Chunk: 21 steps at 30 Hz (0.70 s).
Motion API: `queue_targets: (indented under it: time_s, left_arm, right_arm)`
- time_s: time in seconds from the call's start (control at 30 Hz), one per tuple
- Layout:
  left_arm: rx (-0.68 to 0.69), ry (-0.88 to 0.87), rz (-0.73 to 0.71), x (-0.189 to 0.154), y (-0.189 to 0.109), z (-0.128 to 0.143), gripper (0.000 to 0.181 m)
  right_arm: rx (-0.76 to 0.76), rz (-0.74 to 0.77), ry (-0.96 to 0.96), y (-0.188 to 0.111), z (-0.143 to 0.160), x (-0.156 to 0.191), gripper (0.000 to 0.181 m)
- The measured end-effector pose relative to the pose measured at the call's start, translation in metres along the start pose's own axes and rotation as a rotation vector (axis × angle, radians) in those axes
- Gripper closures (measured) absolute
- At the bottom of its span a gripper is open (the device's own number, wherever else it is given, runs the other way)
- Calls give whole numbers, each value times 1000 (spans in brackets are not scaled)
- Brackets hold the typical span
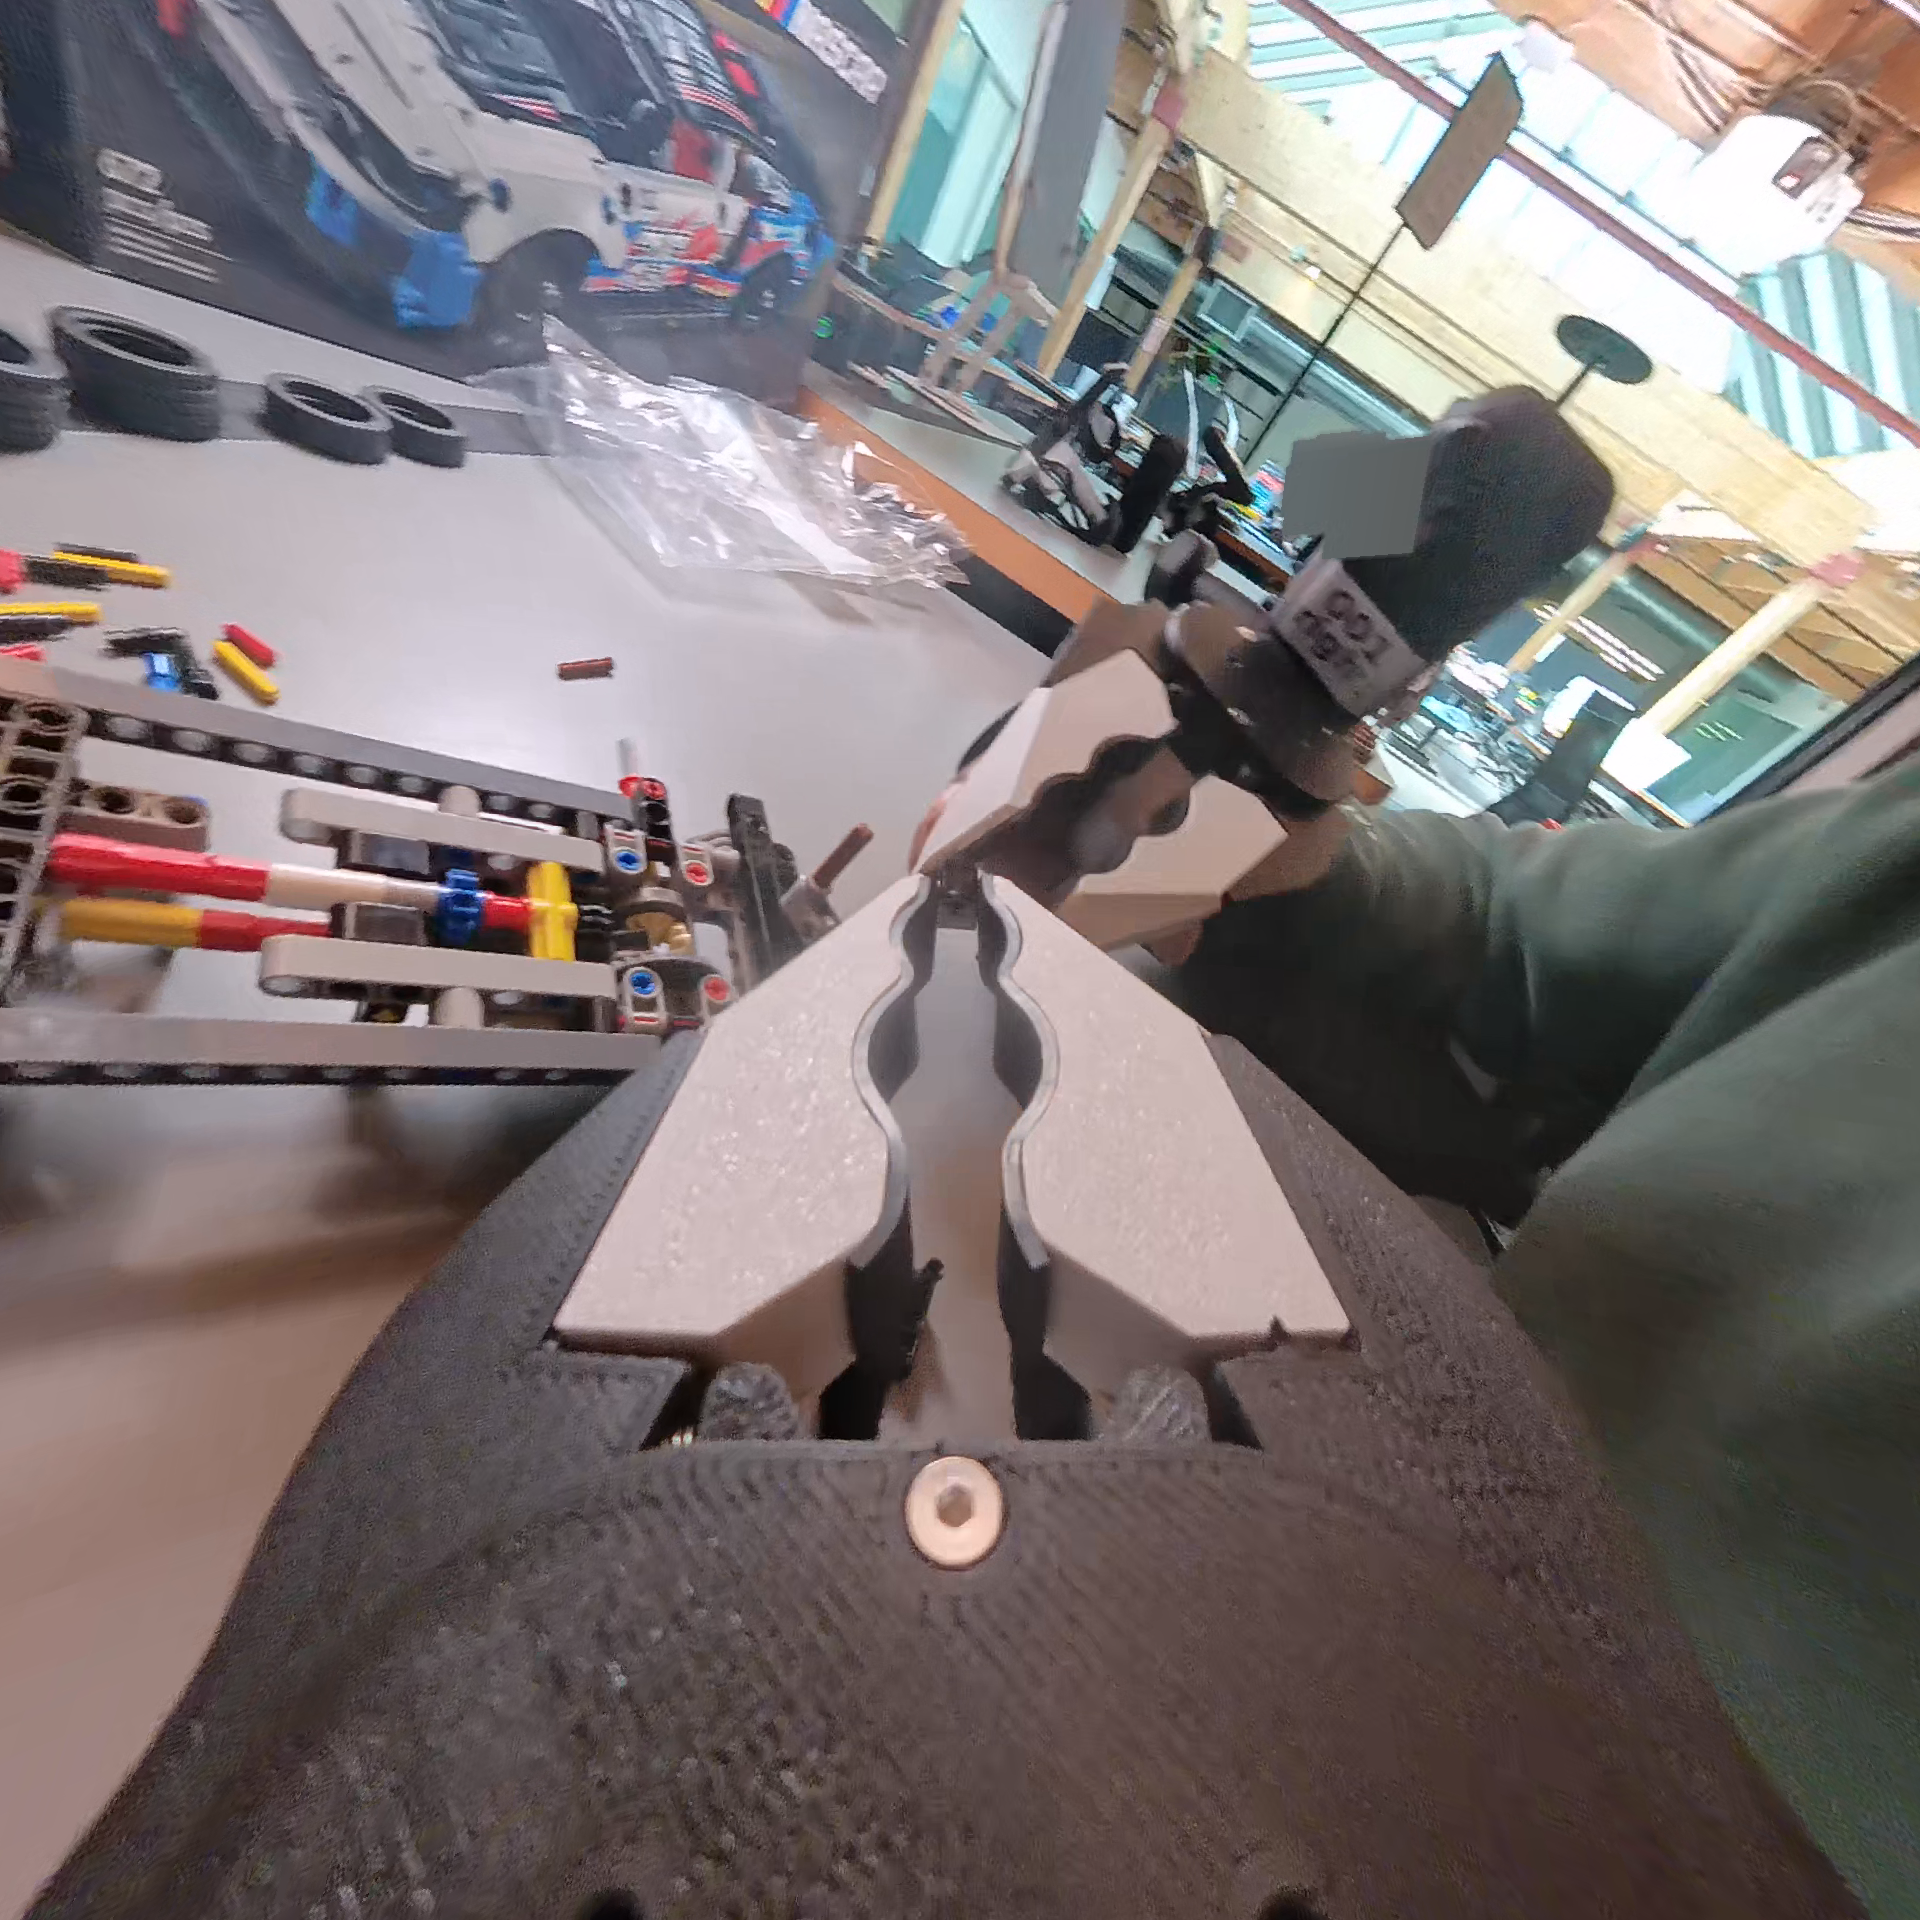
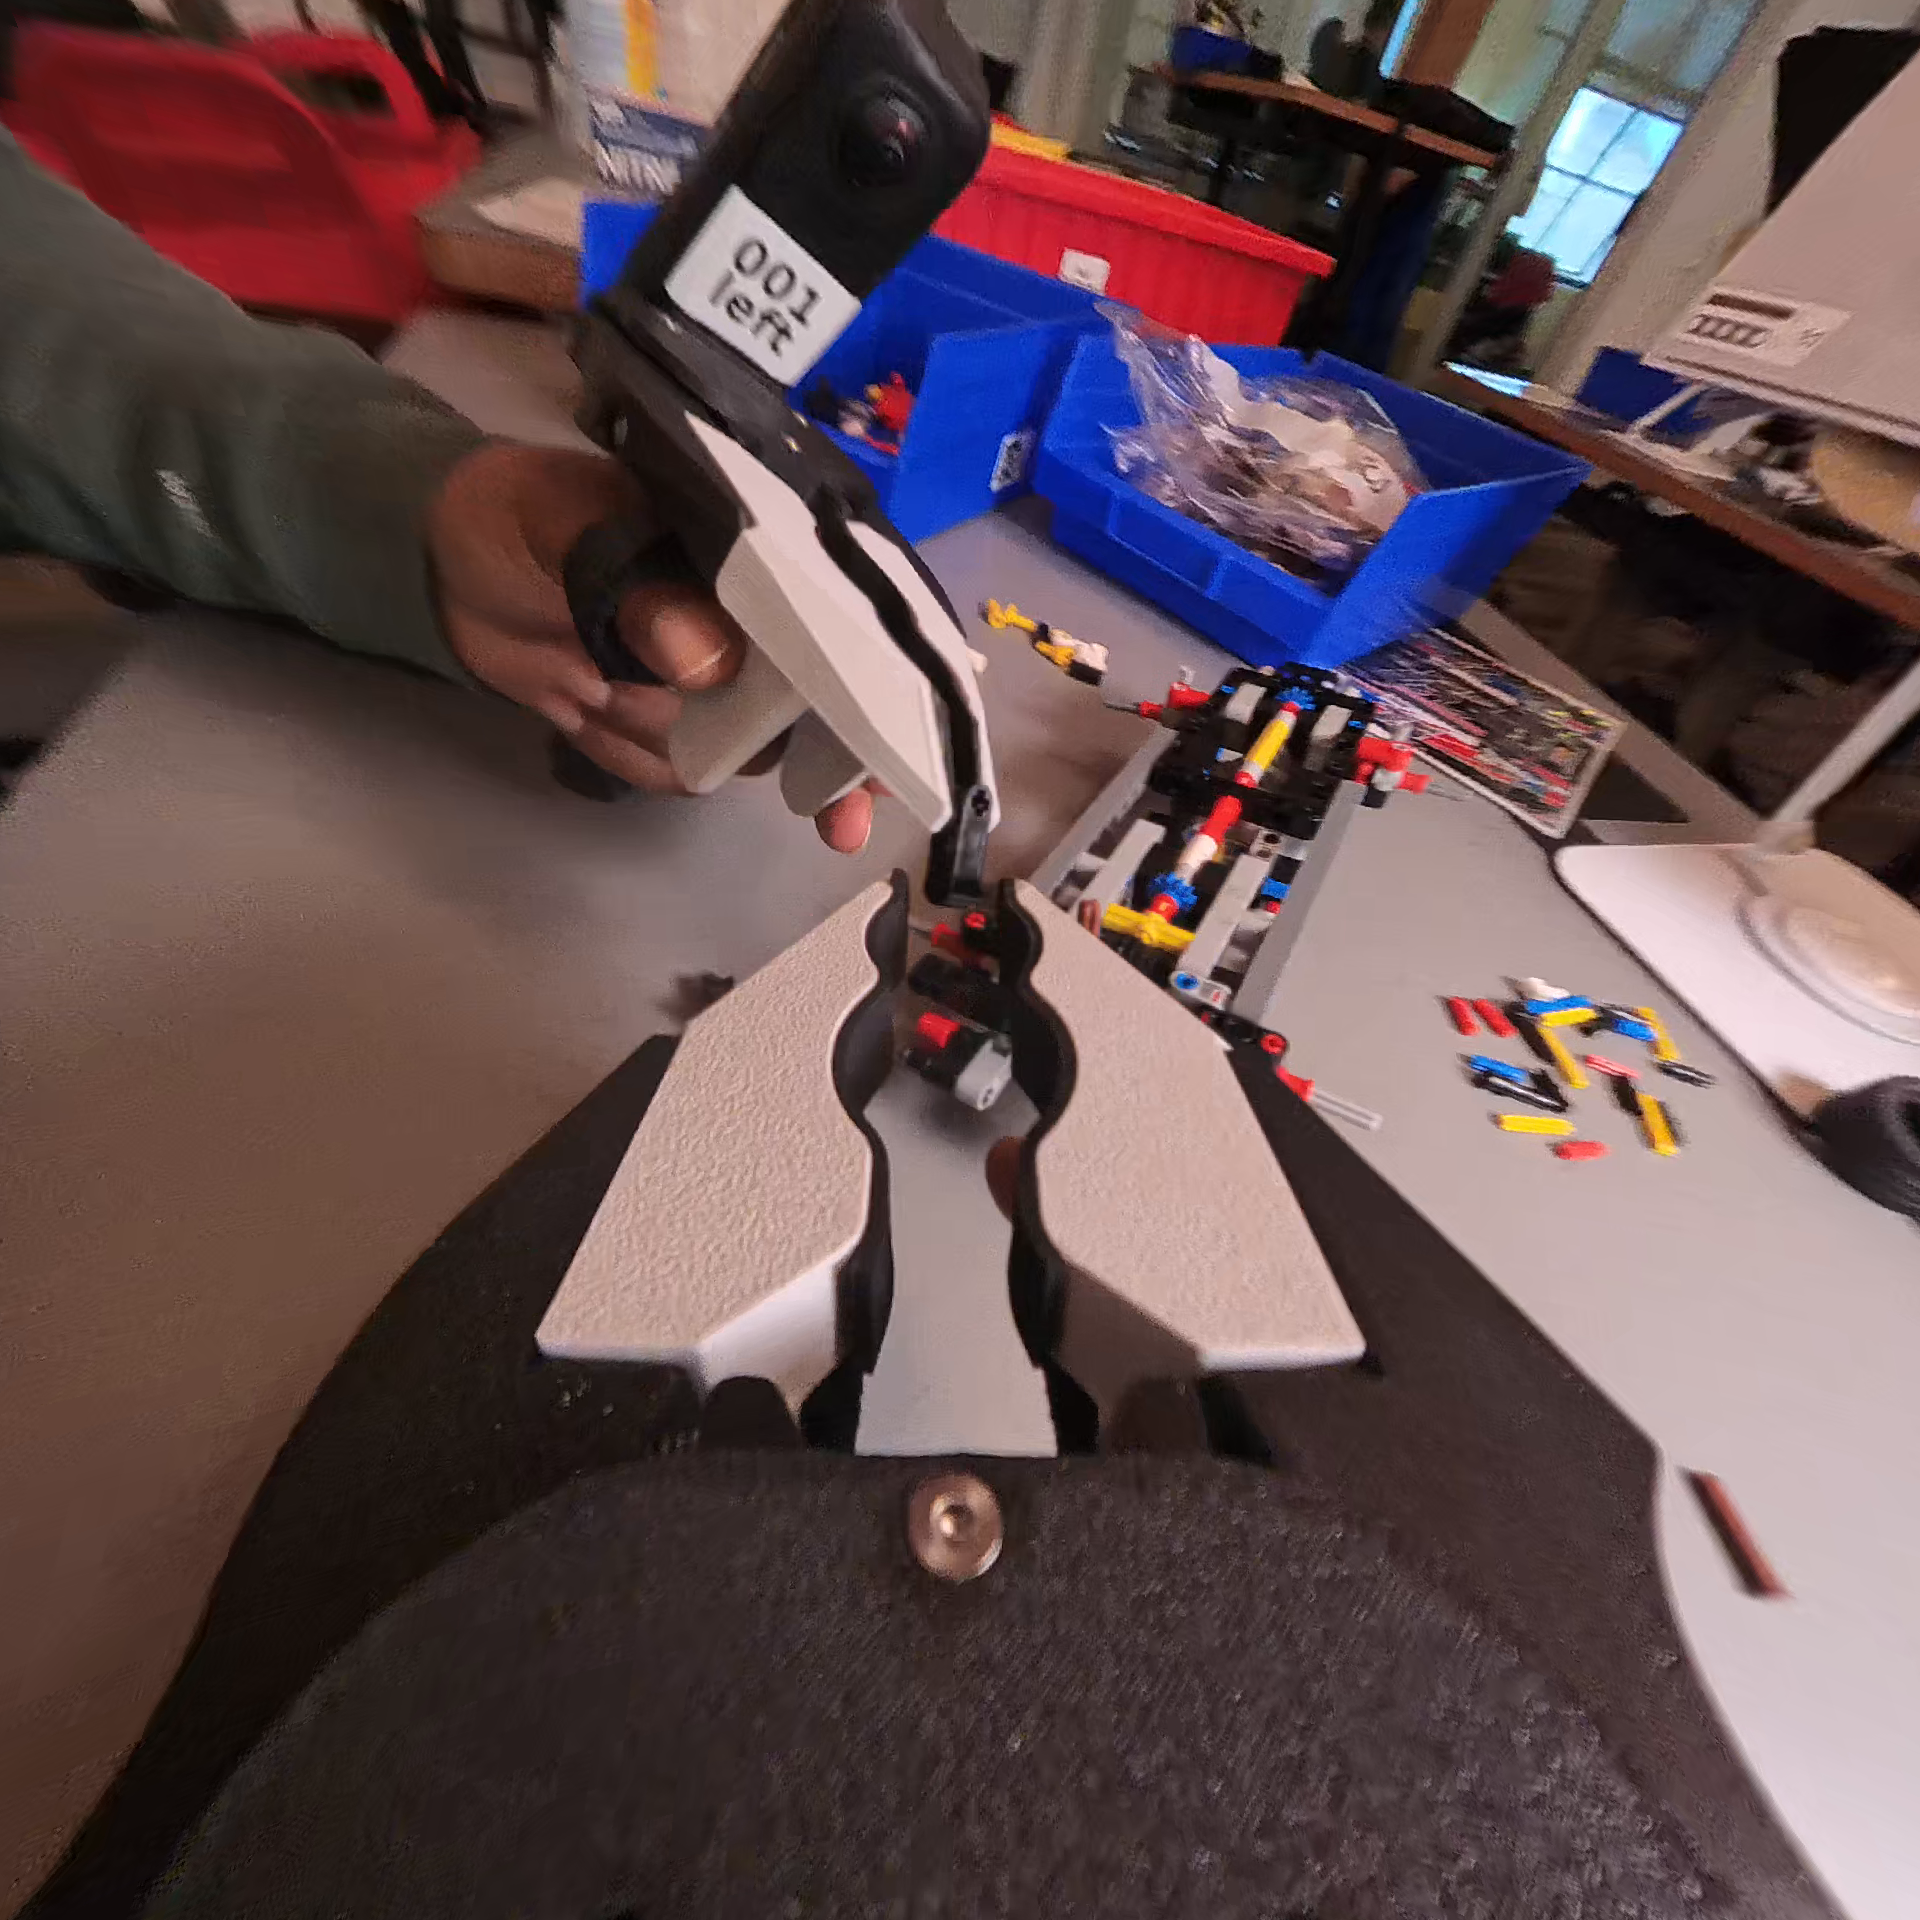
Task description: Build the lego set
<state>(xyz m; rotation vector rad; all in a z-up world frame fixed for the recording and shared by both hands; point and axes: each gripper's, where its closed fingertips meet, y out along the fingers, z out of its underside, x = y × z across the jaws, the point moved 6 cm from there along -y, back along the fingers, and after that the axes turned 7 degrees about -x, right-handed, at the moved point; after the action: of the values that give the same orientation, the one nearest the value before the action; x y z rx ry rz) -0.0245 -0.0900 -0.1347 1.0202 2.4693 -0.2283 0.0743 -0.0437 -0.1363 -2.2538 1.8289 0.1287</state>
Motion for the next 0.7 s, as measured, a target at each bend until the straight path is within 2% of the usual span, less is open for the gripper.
queue_targets:
  time_s: [0.2,0.3,0.47,0.53,0.6,0.7]
  left_arm:
    - [-26,40,-115,2,6,1,176]
    - [-38,31,-138,2,9,2,176]
    - [-45,53,-167,1,12,2,176]
    - [-45,103,-157,0,13,-2,176]
    - [-13,196,-150,1,13,-9,170]
    - [109,343,-194,10,8,-17,156]
  right_arm:
    - [120,190,-247,5,-5,4,172]
    - [194,232,-306,6,-1,3,175]
    - [212,280,-369,5,-1,2,177]
    - [174,287,-359,3,-3,-1,177]
    - [122,270,-270,-1,-4,-10,177]
    - [60,270,-110,-15,-2,-28,177]
